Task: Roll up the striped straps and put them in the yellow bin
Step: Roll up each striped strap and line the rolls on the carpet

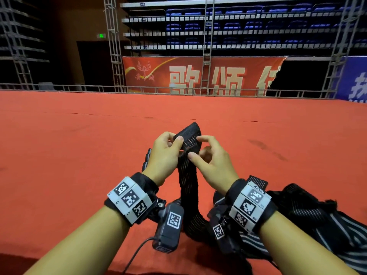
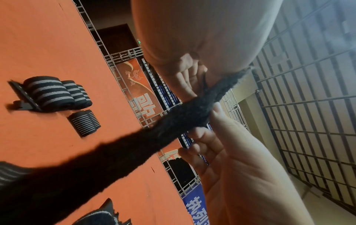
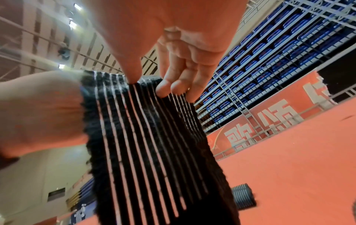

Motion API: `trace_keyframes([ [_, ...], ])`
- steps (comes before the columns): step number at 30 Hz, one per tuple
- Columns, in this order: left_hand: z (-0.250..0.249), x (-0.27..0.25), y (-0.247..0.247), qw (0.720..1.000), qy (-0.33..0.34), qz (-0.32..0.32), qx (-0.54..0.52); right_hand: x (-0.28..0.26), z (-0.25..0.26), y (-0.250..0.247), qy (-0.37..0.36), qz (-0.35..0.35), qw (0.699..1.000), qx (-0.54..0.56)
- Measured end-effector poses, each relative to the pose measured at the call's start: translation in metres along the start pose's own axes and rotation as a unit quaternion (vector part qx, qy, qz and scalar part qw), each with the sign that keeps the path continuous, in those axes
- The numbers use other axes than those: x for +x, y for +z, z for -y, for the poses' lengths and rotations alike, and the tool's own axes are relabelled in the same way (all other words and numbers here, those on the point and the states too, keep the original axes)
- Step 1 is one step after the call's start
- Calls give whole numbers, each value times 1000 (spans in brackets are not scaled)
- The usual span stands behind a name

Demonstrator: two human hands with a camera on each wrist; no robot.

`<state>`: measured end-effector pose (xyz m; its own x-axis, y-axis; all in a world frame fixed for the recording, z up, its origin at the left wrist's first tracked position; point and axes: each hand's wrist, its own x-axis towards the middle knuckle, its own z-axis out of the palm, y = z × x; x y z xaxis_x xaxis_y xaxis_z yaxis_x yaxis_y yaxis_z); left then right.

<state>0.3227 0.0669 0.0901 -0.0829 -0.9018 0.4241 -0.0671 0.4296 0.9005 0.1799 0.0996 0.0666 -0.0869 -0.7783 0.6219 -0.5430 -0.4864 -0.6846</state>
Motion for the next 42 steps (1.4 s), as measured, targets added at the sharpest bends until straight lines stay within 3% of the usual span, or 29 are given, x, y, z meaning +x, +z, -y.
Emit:
trace_keyframes([
  [3, -2, -2, -1, 1000, 11, 13, 9, 0, 1, -3, -69, -10, 996, -56],
  [5, -3, -2, -3, 999, 24, 34, 10, 1, 3, -6, -73, -4, 996, -56],
  [10, -5, 12, -22, 995, 64, 45, 57, 10, 17, -33, -59, 29, 997, 46],
  [14, -17, 14, -26, 993, 76, 76, 51, 22, 35, -47, -65, -5, 991, 114],
  [20, -40, 3, -16, 990, 68, 111, -57, 32, 42, -29, -44, -82, 991, 93],
  [31, -55, -4, -13, 985, 70, 102, -121, 47, 64, -18, -26, -160, 983, 89],
  [36, -65, 4, -13, 984, 157, 68, -51, 49, 78, -23, -20, -186, 981, 51],
  [39, -77, 15, -19, 980, 192, 29, -41, 50, 81, -26, 32, -135, 988, 64],
  [42, -92, 22, -20, 979, 194, 8, -64, 48, 91, -25, 83, 9, 977, 195],
])
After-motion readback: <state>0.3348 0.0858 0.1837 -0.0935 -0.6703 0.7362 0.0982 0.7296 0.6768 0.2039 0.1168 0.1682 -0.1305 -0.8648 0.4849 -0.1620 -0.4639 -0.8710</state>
